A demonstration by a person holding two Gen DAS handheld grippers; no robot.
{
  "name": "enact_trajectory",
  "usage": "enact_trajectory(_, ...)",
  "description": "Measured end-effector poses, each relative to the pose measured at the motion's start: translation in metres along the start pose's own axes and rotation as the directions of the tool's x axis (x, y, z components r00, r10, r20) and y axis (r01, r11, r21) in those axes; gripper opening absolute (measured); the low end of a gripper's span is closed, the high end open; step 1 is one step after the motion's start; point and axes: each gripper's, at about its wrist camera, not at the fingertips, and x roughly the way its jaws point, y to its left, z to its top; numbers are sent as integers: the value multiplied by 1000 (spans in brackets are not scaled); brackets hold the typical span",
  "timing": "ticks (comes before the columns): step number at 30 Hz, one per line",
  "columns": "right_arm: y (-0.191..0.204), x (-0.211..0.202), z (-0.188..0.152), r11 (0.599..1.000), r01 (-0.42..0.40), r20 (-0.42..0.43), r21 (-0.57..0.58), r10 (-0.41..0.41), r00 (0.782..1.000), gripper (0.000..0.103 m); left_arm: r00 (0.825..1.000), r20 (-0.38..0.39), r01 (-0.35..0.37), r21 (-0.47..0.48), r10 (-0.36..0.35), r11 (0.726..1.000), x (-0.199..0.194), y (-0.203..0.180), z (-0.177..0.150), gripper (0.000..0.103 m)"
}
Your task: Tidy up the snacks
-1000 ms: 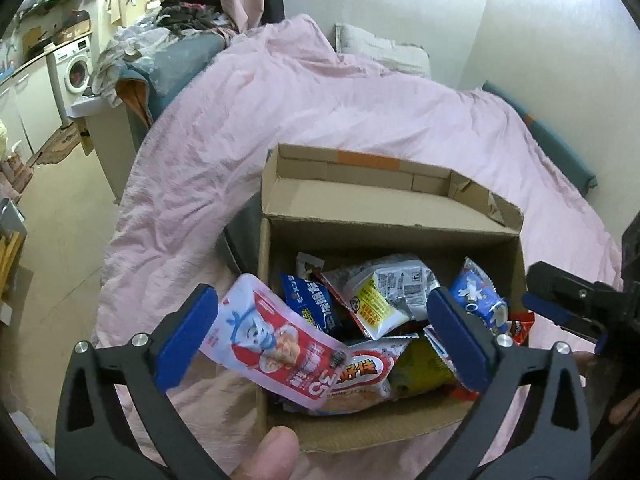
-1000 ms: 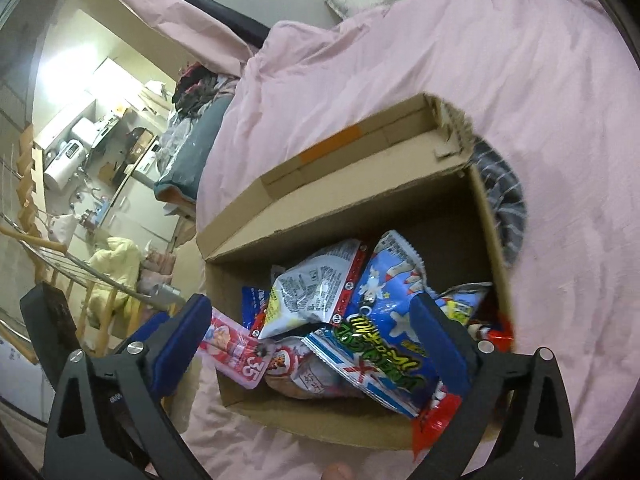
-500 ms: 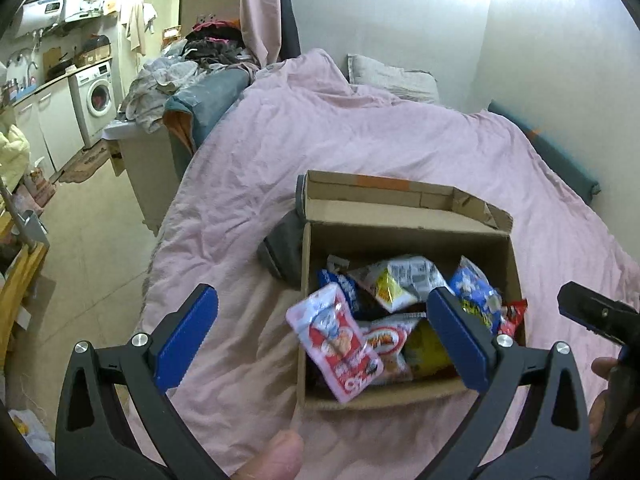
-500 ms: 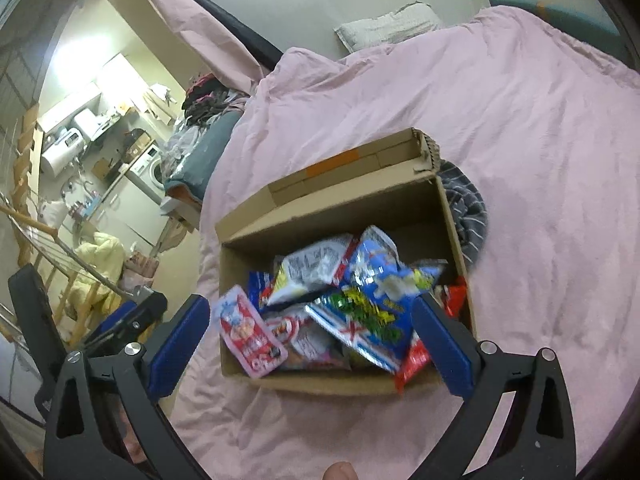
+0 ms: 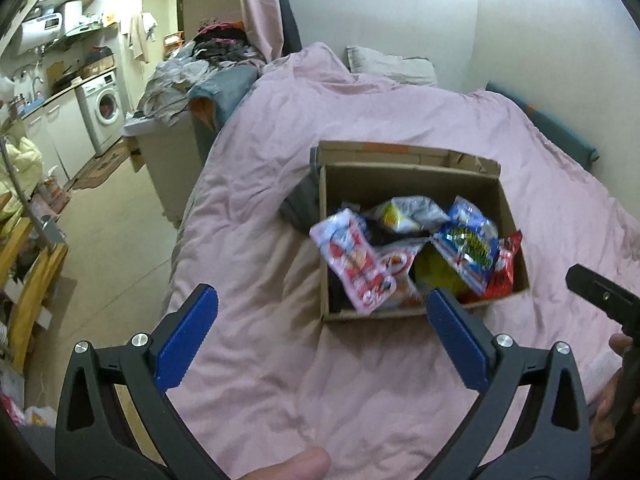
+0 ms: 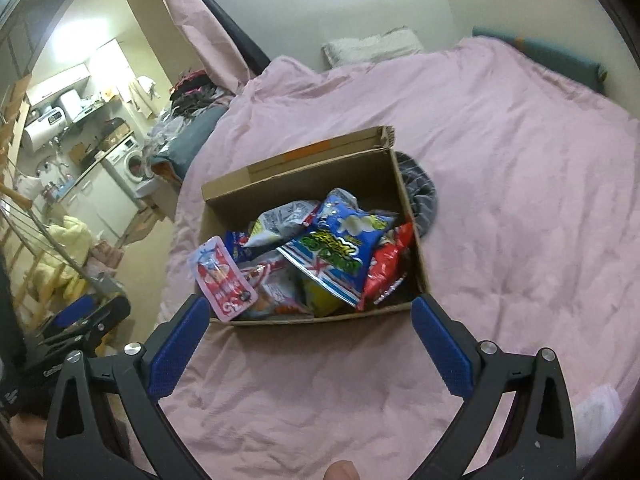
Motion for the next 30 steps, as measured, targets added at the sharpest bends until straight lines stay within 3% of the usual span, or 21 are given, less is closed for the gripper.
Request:
enact_trajectory(15, 37, -2, -48, 975, 128, 37, -180, -124, 992, 103, 997, -27, -76, -3, 76, 997, -7, 0, -51, 103)
enact_trajectory(30, 29, 3, -49, 975, 171, 31, -143, -168, 985, 103, 998, -29, -51, -42, 50, 998, -1, 0, -53, 103)
